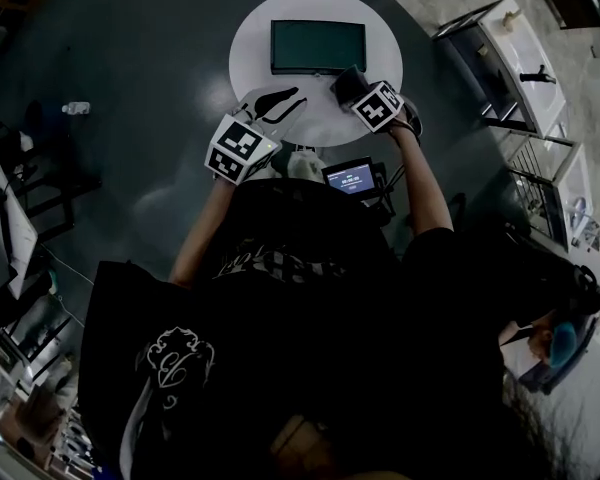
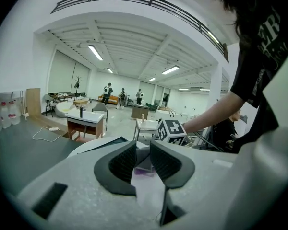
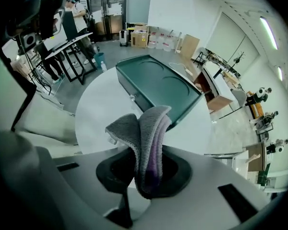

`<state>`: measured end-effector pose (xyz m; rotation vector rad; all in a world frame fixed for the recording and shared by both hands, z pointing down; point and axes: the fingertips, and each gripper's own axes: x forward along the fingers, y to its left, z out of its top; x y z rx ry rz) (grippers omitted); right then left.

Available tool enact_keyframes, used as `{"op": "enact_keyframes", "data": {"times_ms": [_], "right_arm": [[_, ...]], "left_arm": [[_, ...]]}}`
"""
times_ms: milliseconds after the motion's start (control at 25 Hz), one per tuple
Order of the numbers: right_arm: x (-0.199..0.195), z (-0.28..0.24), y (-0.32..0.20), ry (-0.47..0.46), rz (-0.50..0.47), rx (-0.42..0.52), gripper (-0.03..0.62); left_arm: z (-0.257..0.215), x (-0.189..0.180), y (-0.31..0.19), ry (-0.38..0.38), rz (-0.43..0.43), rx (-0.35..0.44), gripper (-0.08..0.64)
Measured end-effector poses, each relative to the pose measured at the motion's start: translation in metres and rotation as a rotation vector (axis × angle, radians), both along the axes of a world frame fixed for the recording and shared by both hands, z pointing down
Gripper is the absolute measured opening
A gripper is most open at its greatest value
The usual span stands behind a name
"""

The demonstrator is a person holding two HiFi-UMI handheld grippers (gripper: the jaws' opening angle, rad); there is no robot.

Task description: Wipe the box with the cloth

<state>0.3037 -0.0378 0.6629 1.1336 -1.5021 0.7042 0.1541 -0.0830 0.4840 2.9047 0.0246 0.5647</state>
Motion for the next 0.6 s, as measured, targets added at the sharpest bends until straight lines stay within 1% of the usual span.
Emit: {"op": "enact_keyframes", "data": {"times_ms": [240, 440, 600], "right_arm": [[0.035, -0.001, 0.02, 0.007, 0.057, -0.012, 0.055], [0.066, -0.001, 0.031, 0.019, 0.074, -0.027, 0.055], [0.082, -0.003, 0.033, 0.027, 0.099, -0.029, 0.055]], "left_arm": [[0.001, 0.024, 0.004, 0.001, 0.019, -0.004, 0.083], [0.0, 0.041, 0.002, 0.001, 0.007, -0.001, 0.083], [0.0, 0.047, -0.002, 0.002, -0.012, 0.001, 0.084]]}}
